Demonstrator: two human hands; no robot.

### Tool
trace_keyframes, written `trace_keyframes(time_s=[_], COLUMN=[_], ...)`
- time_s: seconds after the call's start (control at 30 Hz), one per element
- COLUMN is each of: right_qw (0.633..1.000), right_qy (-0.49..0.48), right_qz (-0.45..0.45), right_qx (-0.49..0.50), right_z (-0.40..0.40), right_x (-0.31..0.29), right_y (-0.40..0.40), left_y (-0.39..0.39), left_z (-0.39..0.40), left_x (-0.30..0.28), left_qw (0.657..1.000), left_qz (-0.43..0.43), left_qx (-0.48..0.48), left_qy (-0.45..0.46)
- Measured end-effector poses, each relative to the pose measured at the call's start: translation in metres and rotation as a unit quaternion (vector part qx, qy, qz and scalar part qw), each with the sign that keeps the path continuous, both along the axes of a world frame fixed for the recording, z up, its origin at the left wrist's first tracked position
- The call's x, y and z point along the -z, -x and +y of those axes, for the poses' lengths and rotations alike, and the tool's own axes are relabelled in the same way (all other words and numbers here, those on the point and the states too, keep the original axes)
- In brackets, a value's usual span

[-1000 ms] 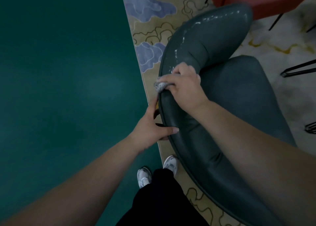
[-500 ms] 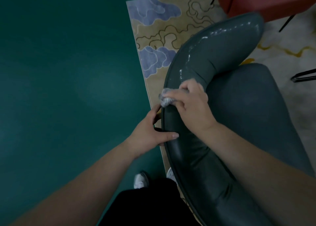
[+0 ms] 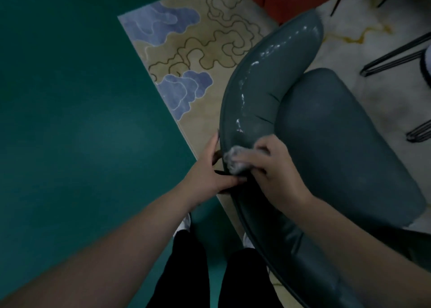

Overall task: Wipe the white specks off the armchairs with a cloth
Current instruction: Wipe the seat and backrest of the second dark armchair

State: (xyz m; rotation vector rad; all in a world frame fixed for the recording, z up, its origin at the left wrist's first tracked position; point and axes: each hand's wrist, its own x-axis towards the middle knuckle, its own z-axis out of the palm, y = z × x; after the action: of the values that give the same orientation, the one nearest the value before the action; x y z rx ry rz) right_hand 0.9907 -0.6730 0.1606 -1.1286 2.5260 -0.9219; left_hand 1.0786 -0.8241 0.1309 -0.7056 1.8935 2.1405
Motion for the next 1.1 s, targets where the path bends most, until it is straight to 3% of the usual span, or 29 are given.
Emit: trace_keyframes(time_s=[0.27, 0.47, 0.73, 0.97, 1.1], right_qw=[0.994, 0.99, 0.987, 0.992, 0.992], right_qy=[-0.009, 0.006, -0.006, 0.011, -0.018], right_qz=[0.03, 0.032, 0.034, 0.029, 0.035], right_qx=[0.101, 0.139, 0.159, 0.123, 0.117], right_z=[-0.063, -0.038, -0.077, -0.052, -0.082], right_x=[0.004, 0.007, 0.013, 0.018, 0.012], right_y=[0.055, 0.023, 0.084, 0.063, 0.108], left_y=[0.031, 0.048, 0.069, 0.086, 0.098], left_z=[-0.034, -0.048, -0.063, -0.074, -0.078], left_x=[-0.005, 0.0, 0.009, 0.016, 0.016], left_qw=[0.995, 0.992, 0.988, 0.988, 0.988], left_qz=[0.026, 0.017, 0.023, -0.002, 0.005], left_qx=[0.093, 0.126, 0.151, 0.152, 0.15], left_qy=[-0.004, -0.009, 0.002, 0.017, 0.02])
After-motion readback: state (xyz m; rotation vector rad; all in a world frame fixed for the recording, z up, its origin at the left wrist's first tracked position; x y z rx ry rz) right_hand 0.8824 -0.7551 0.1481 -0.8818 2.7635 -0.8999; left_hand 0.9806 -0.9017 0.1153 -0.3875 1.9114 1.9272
